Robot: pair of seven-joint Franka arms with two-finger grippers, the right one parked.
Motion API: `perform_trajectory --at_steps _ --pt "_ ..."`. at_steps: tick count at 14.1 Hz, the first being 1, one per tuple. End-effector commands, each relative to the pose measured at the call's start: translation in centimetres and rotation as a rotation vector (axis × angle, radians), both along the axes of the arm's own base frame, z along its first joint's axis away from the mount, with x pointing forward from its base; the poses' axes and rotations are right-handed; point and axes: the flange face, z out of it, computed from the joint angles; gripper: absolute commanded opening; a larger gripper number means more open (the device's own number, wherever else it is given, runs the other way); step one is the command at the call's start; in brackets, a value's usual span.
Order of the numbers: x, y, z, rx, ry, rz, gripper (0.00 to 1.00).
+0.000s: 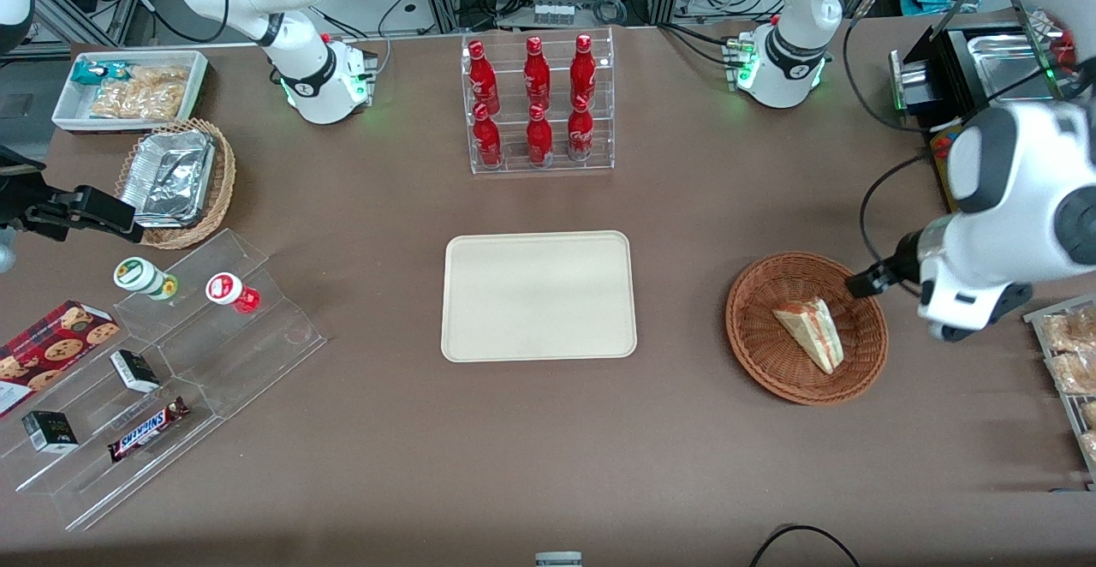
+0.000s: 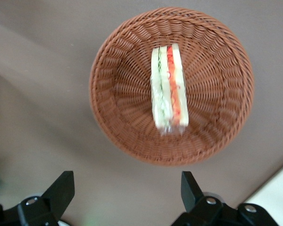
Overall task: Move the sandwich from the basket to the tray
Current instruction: 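Move the left gripper over the wicker basket above the sandwich wedge, then lower the left gripper and grasp the sandwich wedge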
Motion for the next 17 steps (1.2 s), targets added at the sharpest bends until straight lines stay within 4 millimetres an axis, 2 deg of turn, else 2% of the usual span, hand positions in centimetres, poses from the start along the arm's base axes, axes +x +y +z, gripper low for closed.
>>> perform_trajectory --at_steps 1,3,5,10,12,14,16,17 --pt "1.4 0.0 -4.9 0.008 -0.010 0.080 1.00" --pt "2.5 -0.4 -8.6 0.025 -0.033 0.176 1.00" --pt "2.6 -0.7 -11.2 0.024 -0.049 0.189 1.00" --pt "0.4 -0.8 -15.3 0.024 -0.047 0.186 1.00" --pt "-0.1 -0.8 -16.2 0.023 -0.045 0.188 0.97" --pt "-0.2 -0.8 -17.0 0.021 -0.037 0.172 0.68" --pt "-0.1 -0.8 -16.7 0.020 -0.039 0.171 0.36" --pt "0.1 -0.9 -16.1 0.020 -0.048 0.173 0.23"
